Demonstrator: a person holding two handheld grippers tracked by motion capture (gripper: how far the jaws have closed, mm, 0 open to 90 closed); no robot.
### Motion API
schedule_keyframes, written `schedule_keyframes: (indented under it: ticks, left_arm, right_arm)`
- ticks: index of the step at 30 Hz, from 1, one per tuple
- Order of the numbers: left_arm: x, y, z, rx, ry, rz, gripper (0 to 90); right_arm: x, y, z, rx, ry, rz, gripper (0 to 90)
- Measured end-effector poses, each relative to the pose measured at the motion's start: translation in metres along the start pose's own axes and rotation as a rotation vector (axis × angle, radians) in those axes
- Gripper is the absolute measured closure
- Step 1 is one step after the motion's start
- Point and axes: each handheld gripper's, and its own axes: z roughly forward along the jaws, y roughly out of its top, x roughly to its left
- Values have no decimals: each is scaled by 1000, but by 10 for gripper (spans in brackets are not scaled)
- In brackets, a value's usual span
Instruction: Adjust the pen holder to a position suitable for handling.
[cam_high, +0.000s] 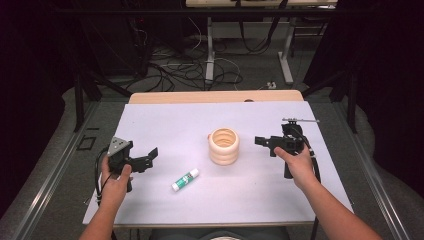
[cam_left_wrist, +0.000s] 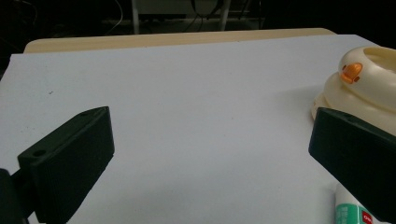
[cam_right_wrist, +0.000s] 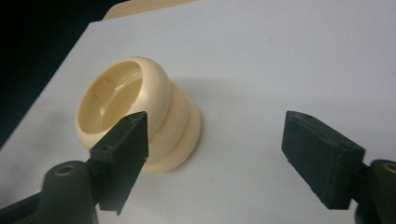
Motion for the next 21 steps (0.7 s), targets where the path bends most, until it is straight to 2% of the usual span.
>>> schedule_keyframes:
  ticks: [5, 7, 8, 12, 13, 14, 18, 20, 21]
  left_arm:
    - [0, 0, 0, 0, 3, -6, 2]
    - [0, 0, 1, 2, 1, -6, 2]
    - [-1, 1, 1, 13, 0, -5, 2]
    - [-4, 3, 2, 36, 22, 12, 2]
    - [-4, 3, 2, 36, 22, 12, 2]
    - [-5, 5, 2, 49, 30, 7, 2]
    - [-6, 7, 2, 55, 10, 17, 2]
    - [-7, 8, 2, 57, -22, 9, 2]
    - [-7, 8, 2, 57, -22, 9, 2]
  right_arm:
    - [-5, -10, -10, -37, -50, -85, 160]
    - [-7, -14, -13, -51, -70, -87, 152]
    - [-9, -16, -15, -59, -84, -104, 152]
    - [-17, -23, -22, -75, -174, -158, 140]
    - [-17, -23, -22, -75, -174, -158, 140]
    - [-22, -25, -26, -90, -227, -183, 122]
    - [-33, -30, -30, -116, -278, -173, 109]
    - [-36, -29, -31, -123, -288, -166, 91]
    - [-38, -29, -31, -130, -286, -165, 89]
